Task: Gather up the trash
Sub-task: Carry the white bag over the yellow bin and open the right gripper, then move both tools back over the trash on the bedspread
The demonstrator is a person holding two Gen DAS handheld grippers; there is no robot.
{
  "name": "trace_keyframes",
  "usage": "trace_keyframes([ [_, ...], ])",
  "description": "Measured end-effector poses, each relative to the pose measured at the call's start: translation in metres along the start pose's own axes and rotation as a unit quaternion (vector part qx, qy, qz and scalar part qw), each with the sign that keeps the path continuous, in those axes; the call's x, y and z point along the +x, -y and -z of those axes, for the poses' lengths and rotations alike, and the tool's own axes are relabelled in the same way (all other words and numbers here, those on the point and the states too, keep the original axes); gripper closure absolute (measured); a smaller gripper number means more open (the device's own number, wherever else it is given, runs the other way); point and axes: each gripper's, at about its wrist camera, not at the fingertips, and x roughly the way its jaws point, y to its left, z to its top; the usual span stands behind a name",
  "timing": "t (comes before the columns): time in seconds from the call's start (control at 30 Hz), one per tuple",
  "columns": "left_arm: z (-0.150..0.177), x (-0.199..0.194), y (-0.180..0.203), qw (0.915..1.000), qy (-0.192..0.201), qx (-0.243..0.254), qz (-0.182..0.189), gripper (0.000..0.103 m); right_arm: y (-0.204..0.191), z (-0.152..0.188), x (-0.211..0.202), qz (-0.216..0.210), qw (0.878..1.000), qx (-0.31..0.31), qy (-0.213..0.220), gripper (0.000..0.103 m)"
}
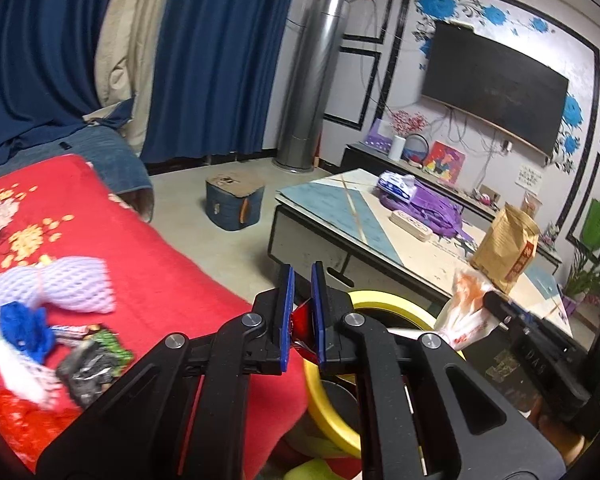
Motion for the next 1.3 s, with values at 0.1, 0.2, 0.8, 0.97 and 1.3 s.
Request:
trace_keyframes([
  [0.1,0.004,0.014,0.013,0.9999,-0.010,0.012,0.007,0.098,0.010,0.010,0.009,0.009,1.000,0.008,-0.017,0.092],
  [0.2,0.008,0.028,0.025,0.9995,-0.021,0.023,0.011,0.098,0.019,0.015,0.016,0.021,0.999,0.012,-0.025,0.092],
  [0.8,0.033,0.085,0.042,0.9949,-0.094,0.023,0.029,0.051,0.057,0.031,0.044,0.041,0.991,0.092,-0.089,0.066],
  [0.97,0.030,0.073,0.032,0.9950,-0.097,-0.002,0.026,0.021,0.052,0.026,0.037,0.039,0.992,0.091,-0.080,0.047],
  [1.3,0.014,0.025,-0.004,0.9975,-0.059,-0.030,-0.024,0.011,0.019,0.011,0.018,0.001,0.995,0.078,-0.061,0.025],
])
